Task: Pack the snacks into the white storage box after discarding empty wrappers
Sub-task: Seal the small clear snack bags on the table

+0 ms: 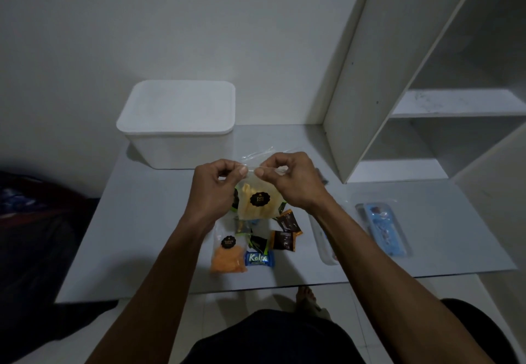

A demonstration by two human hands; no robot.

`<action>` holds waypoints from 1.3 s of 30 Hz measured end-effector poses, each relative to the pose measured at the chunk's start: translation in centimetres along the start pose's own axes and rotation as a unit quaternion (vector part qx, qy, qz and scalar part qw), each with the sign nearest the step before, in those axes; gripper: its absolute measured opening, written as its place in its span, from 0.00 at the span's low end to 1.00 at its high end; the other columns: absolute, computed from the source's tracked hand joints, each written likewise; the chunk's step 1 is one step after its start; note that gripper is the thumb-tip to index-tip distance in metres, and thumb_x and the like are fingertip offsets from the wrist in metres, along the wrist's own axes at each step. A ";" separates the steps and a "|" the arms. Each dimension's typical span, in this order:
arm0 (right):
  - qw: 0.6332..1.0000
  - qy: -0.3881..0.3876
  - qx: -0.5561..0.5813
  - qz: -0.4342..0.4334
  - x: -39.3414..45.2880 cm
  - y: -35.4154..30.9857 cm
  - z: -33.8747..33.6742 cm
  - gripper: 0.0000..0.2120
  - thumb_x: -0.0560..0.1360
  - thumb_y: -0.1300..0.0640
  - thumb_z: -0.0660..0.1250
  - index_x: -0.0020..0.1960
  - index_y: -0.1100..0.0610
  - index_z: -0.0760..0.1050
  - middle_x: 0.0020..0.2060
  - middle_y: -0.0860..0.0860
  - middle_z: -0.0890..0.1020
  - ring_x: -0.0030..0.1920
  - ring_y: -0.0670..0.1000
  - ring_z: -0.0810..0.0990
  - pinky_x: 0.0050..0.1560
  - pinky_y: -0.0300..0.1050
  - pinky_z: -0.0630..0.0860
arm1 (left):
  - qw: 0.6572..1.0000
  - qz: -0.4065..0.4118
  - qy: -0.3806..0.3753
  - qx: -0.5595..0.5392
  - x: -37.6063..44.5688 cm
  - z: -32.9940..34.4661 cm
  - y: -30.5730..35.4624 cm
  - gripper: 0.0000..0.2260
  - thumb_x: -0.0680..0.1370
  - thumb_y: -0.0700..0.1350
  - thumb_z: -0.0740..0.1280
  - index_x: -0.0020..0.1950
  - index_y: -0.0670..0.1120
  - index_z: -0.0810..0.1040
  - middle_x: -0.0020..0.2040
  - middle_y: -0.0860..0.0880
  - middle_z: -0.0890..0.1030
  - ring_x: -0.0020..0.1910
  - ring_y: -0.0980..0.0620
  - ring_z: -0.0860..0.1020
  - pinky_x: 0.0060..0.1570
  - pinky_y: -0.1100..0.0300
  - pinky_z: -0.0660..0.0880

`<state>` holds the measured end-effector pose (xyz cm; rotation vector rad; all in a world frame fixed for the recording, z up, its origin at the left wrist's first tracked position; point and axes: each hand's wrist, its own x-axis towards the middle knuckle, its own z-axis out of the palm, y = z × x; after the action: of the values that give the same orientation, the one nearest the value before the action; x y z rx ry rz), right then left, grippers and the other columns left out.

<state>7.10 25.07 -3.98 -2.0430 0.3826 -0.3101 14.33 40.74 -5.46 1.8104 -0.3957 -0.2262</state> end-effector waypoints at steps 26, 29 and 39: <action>0.998 0.024 0.031 0.056 0.8 -0.8 1.6 0.09 0.78 0.54 0.68 0.41 0.55 0.81 0.33 0.45 0.80 0.35 0.44 0.78 0.42 0.44 0.78 | 0.989 -0.123 0.082 -0.025 0.7 2.6 1.8 0.10 0.78 0.48 0.70 0.39 0.45 0.84 0.36 0.49 0.84 0.39 0.53 0.83 0.45 0.57 0.80; 0.996 0.021 0.041 0.071 0.7 -0.5 1.5 0.10 0.77 0.53 0.69 0.41 0.57 0.82 0.34 0.50 0.83 0.36 0.46 0.79 0.45 0.52 0.80 | 0.986 -0.130 0.092 -0.043 0.8 2.5 2.2 0.12 0.78 0.46 0.69 0.39 0.41 0.83 0.38 0.43 0.84 0.35 0.53 0.79 0.37 0.60 0.75; 0.998 0.042 0.005 0.051 0.1 0.0 1.6 0.10 0.78 0.53 0.69 0.42 0.58 0.82 0.35 0.52 0.83 0.35 0.49 0.80 0.40 0.49 0.79 | 0.986 -0.146 0.068 -0.042 0.7 2.9 2.2 0.10 0.77 0.45 0.71 0.36 0.45 0.83 0.36 0.47 0.84 0.37 0.51 0.81 0.39 0.59 0.78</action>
<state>7.76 26.35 -4.73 -1.9973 0.5338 -0.3350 13.64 37.41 -4.12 1.7852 -0.0224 -0.3154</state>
